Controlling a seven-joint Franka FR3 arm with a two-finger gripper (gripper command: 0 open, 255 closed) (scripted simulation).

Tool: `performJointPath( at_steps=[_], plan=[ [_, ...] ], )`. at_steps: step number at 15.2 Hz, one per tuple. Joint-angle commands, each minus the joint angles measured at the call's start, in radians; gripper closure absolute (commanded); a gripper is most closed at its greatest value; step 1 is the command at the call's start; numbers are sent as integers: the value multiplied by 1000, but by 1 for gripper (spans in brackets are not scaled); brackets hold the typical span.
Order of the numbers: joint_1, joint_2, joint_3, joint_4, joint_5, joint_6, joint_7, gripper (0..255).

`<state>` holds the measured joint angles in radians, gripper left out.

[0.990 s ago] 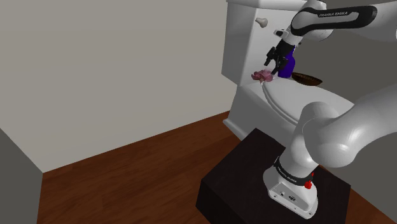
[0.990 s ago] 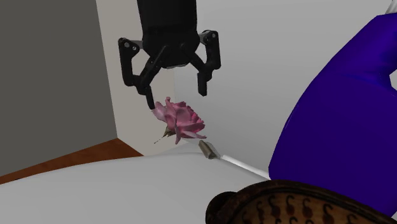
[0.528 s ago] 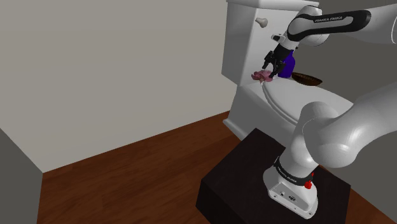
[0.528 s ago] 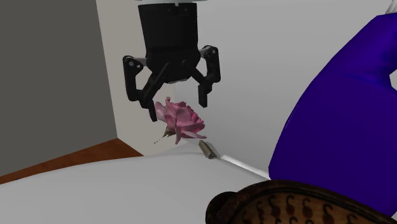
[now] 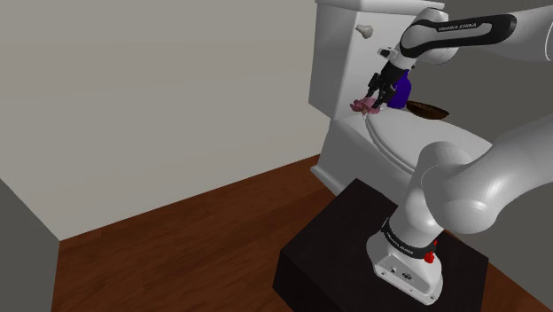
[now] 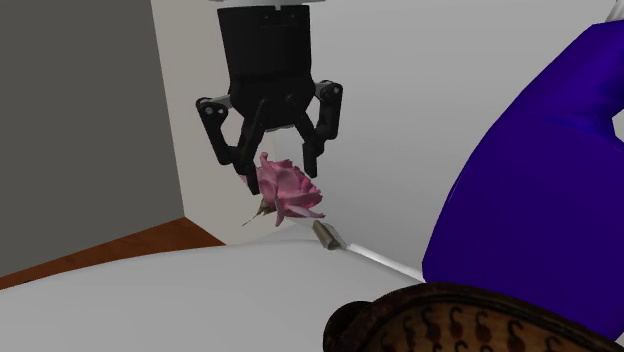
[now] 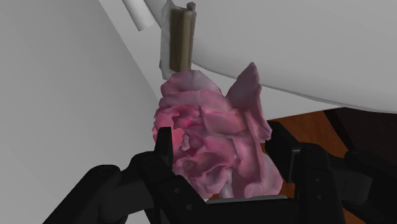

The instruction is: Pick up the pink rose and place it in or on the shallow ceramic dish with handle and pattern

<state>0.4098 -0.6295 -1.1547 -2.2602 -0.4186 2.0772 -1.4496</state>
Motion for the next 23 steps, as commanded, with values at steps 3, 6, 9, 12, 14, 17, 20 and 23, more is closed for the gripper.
performJointPath(
  at_steps=[3, 6, 9, 12, 14, 17, 20, 23],
  plan=[
    [0, 0, 0, -1, 0, 0, 0, 255],
    [0, 0, 0, 0, 0, 0, 0, 255],
    [-6, -4, 18, 18, 5, -26, 2, 255],
    [-11, -9, 43, 47, 14, -65, 5, 255],
    [-14, -12, 58, 67, 20, -91, 6, 255],
    [-17, -14, 79, 100, 29, -129, 8, 255],
    [-17, -15, 98, 134, 38, -167, 10, 255],
    [-16, -13, 114, 169, 48, -204, 11, 255]
  ],
)
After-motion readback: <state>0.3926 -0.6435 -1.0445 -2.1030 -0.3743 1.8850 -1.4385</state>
